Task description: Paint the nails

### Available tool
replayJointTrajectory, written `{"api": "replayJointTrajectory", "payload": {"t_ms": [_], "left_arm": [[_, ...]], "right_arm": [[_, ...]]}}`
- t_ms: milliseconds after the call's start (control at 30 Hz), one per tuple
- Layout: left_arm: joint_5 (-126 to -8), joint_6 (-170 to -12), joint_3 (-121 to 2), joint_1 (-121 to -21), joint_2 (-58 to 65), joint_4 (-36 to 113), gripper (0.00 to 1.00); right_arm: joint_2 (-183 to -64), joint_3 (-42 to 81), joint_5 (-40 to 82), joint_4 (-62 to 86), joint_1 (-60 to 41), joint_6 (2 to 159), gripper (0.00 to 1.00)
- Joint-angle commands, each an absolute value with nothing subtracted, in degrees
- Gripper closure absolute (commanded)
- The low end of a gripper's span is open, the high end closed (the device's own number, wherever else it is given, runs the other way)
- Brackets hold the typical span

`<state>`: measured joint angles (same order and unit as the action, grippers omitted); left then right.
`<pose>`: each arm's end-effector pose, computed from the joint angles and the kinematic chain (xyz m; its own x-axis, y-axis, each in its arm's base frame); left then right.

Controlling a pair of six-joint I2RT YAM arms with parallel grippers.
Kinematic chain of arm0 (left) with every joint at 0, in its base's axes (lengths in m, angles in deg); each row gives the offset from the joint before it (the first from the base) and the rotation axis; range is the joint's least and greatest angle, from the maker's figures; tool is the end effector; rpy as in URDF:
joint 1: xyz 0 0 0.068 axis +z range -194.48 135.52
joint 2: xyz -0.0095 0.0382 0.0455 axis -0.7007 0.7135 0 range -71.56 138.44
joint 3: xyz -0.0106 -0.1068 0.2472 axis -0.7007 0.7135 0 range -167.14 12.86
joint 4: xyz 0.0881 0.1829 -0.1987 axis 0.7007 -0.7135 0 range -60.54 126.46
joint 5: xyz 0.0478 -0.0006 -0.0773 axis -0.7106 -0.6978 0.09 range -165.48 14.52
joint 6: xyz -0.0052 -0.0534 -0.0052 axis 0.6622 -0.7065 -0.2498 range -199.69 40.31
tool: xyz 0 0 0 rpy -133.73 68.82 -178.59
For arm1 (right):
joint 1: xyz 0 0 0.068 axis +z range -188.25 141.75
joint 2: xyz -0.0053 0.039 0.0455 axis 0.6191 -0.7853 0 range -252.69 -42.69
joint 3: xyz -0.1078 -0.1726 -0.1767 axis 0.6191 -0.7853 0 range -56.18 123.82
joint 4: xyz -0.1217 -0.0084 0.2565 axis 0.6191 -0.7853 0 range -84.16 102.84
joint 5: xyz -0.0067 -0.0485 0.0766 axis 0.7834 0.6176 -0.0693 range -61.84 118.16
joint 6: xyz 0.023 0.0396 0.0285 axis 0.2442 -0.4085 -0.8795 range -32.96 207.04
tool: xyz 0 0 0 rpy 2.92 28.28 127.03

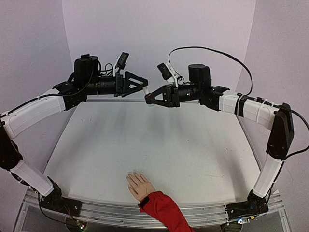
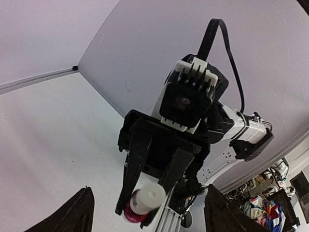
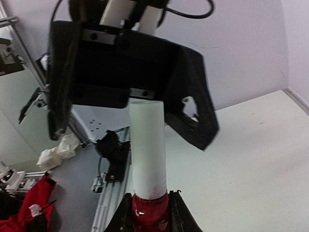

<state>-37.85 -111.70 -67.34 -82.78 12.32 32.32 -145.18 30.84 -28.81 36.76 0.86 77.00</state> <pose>0.2735 -0.2437 0.4013 -0.6023 -0.0593 -0.7961 0.7621 0.2539 -0.5956 0.3256 0.3031 0.3677 -0.0600 0.0737 -0.9955 -0.9920 -0.1150 0.0513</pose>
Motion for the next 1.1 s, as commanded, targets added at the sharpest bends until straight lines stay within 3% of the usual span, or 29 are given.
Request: {"api": "replayJointTrajectory", "payload": {"t_ms": [0,333,433,500,733,833,967,1067], "left_arm": [[-32.4,-112.9,-67.7,-82.8,10.5,40.0,0.31],[-30.1,-112.2,-68.1,-83.2,11.7,40.7,0.65],[-31.3,-111.3,-67.7,-83.6,11.6,40.6,0.71],[-32.8,-111.1,-67.0,-83.7,11.4,40.5,0.83],[-38.9,-110.2,-65.4,-83.7,10.3,39.0,0.96],[-42.0,-109.7,-65.7,-83.7,10.2,36.9,1.00],[-46.6,-109.1,-66.8,-83.7,10.3,32.3,1.00],[-50.5,-109.0,-68.1,-83.7,10.7,28.2,1.00]], "right_arm": [[-145.4,34.9,-42.3,41.1,1.7,71.6,1.00],[-146.7,35.0,-40.2,47.5,1.7,66.4,1.00],[-146.5,34.5,-36.8,48.2,1.7,66.3,1.00],[-146.4,34.4,-33.9,48.4,1.7,66.4,1.00],[-144.8,31.7,-19.3,47.8,1.7,69.1,1.00],[-143.1,31.1,-2.9,42.6,3.8,75.0,1.00],[-140.6,29.0,43.1,39.9,14.7,89.9,1.00],[-142.2,28.6,63.8,45.7,21.3,101.3,1.00]]}}
